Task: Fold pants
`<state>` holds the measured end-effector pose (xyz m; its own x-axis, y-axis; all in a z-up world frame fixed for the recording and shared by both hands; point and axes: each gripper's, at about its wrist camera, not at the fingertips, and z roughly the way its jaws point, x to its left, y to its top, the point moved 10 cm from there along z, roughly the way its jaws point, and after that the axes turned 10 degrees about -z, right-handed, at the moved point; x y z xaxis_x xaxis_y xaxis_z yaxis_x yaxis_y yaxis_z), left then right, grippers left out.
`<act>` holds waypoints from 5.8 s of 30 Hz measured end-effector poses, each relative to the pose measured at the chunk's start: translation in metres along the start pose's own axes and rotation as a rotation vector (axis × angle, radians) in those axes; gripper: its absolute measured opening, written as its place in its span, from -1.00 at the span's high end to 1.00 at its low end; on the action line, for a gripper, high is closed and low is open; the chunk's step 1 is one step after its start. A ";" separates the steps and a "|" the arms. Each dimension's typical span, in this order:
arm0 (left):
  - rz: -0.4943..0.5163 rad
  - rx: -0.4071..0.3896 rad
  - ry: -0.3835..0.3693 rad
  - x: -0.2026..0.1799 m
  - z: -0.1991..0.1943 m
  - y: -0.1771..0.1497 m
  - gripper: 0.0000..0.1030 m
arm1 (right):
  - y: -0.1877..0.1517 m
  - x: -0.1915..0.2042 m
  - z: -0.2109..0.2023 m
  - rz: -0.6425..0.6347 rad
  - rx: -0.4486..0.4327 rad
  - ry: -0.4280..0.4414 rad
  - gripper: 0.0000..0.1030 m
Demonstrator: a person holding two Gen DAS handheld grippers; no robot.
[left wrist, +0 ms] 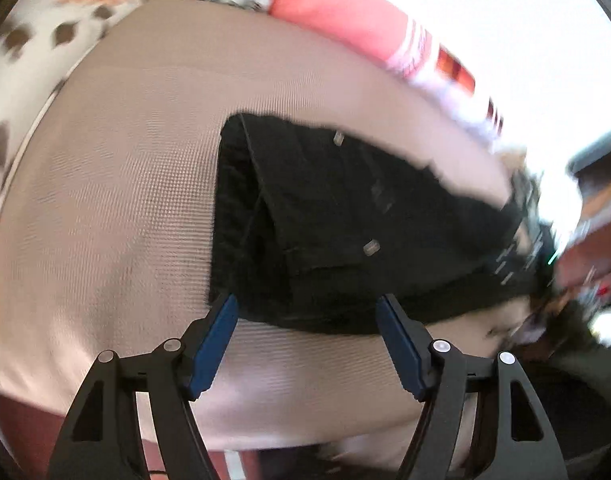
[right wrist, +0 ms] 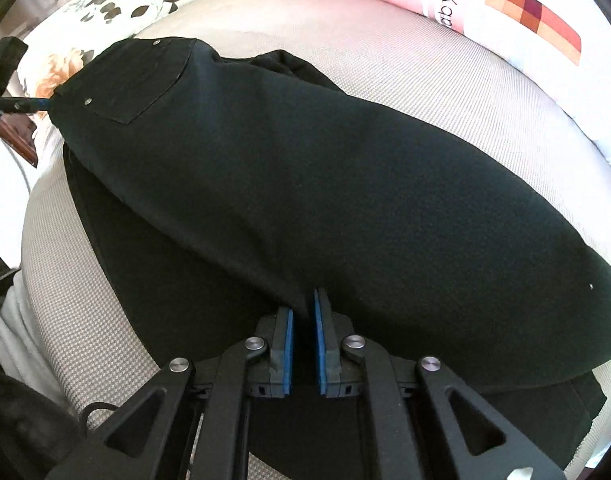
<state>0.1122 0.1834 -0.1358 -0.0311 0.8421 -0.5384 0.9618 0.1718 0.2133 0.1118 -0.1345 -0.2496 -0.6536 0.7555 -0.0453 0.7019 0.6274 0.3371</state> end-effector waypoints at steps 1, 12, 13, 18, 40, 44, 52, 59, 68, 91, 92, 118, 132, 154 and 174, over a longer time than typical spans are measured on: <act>-0.065 -0.009 -0.022 -0.004 -0.004 -0.002 -0.39 | 0.000 0.001 0.000 0.000 -0.004 -0.001 0.83; -0.558 0.006 -0.019 0.021 0.046 -0.008 0.04 | -0.009 -0.001 -0.002 -0.004 -0.043 -0.014 0.83; -0.564 -0.010 -0.020 0.022 0.047 -0.005 0.27 | -0.010 -0.001 -0.003 -0.003 -0.046 -0.015 0.83; -0.466 -0.070 -0.013 0.002 0.037 0.024 0.61 | -0.007 0.002 -0.025 0.020 -0.075 -0.036 0.84; -0.112 -0.038 0.194 0.050 0.058 0.019 0.49 | -0.035 0.061 -0.015 0.007 -0.003 0.088 0.82; -0.084 -0.078 0.275 0.041 0.045 0.017 0.06 | -0.034 0.059 -0.017 0.048 -0.013 0.090 0.80; 0.211 -0.270 0.423 -0.011 -0.001 0.009 -0.17 | -0.033 0.054 -0.020 0.099 -0.041 0.098 0.77; 0.518 -0.184 0.193 -0.129 0.052 -0.037 -0.17 | -0.033 0.038 -0.030 0.174 -0.078 0.129 0.74; 0.784 -0.022 0.081 -0.231 0.142 -0.098 -0.17 | -0.023 0.026 -0.042 0.231 -0.116 0.137 0.73; 0.734 0.041 0.076 -0.260 0.210 -0.124 0.88 | -0.107 -0.122 -0.098 0.723 -0.250 -0.015 0.34; 0.726 0.039 0.072 -0.259 0.208 -0.124 0.88 | -0.125 -0.142 -0.099 0.802 -0.259 -0.029 0.26; 0.584 0.029 0.047 -0.244 0.200 -0.121 0.88 | -0.097 -0.269 -0.098 1.129 -0.338 -0.014 0.84; 0.505 0.050 0.030 -0.238 0.203 -0.116 0.88 | -0.038 -0.276 -0.061 1.007 -0.343 0.076 0.50; 0.444 0.062 0.034 -0.236 0.208 -0.114 0.88 | -0.114 -0.319 -0.027 1.252 -0.412 0.123 0.40; 0.580 0.015 0.094 -0.253 0.208 -0.121 0.88 | -0.230 -0.252 -0.180 1.175 -0.312 -0.432 0.93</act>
<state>0.0604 -0.1567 -0.1950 0.4784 0.8381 -0.2620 0.8323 -0.3375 0.4398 0.0635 -0.5031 -0.1466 0.4928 0.8576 0.1471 0.6570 -0.4776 0.5834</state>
